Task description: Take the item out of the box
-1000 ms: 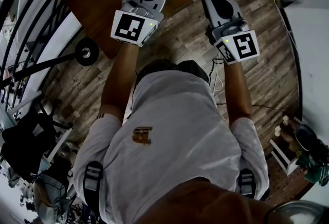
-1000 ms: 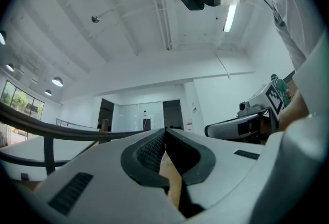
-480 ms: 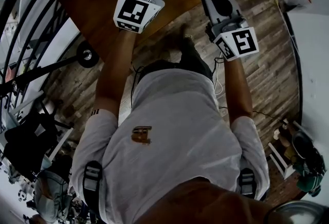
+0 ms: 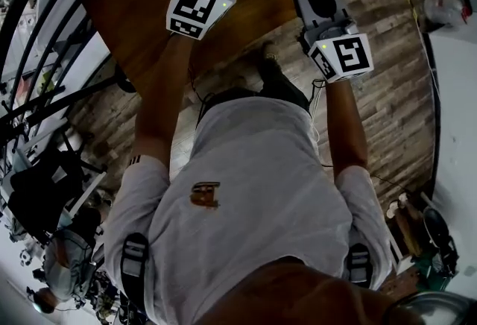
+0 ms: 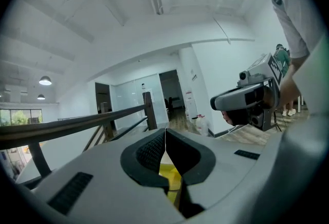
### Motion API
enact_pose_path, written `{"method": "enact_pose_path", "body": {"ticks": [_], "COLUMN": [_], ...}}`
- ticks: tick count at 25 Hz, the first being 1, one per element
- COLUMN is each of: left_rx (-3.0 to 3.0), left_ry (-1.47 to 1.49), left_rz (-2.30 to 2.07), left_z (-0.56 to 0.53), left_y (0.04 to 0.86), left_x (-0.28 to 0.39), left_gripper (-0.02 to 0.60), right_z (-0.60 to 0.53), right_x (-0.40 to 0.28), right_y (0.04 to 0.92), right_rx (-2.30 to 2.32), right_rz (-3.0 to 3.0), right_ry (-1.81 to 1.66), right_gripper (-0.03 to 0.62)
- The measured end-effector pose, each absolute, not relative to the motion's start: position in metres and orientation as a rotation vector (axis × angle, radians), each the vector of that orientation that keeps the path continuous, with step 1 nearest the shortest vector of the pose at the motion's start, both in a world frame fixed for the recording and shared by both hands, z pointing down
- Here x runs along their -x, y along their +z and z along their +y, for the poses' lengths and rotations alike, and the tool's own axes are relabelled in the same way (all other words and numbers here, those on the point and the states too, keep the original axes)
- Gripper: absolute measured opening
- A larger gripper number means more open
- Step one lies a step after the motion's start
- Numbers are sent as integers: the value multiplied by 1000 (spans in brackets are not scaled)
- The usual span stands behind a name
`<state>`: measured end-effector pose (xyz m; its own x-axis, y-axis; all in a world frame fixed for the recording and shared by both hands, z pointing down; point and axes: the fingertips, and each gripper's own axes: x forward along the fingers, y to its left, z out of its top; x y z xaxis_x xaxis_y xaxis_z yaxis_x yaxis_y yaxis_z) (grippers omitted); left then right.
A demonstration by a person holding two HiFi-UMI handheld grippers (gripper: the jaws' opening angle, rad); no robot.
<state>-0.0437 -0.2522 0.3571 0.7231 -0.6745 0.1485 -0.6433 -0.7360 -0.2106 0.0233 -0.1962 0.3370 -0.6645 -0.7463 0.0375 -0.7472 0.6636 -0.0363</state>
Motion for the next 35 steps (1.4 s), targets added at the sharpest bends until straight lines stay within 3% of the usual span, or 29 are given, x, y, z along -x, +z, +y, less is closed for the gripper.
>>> {"method": "enact_pose_path", "body": {"ticks": [18, 27, 35], "left_rx": [2761, 2758, 2746], "left_ry": [-882, -1196, -1438], "left_rz": [1038, 850, 623], "left_z": [-397, -427, -446], "left_y": [439, 492, 540], "left_x": [-29, -38, -46], "left_gripper": [25, 154, 202], "right_z": [-354, -388, -401], "right_x": [-95, -104, -109], "right_y": [378, 395, 412], "right_rx": [-1041, -1016, -1070], "right_rz": [-2887, -2875, -2826], "right_ry": [160, 206, 248], "right_gripper": [31, 31, 32]}}
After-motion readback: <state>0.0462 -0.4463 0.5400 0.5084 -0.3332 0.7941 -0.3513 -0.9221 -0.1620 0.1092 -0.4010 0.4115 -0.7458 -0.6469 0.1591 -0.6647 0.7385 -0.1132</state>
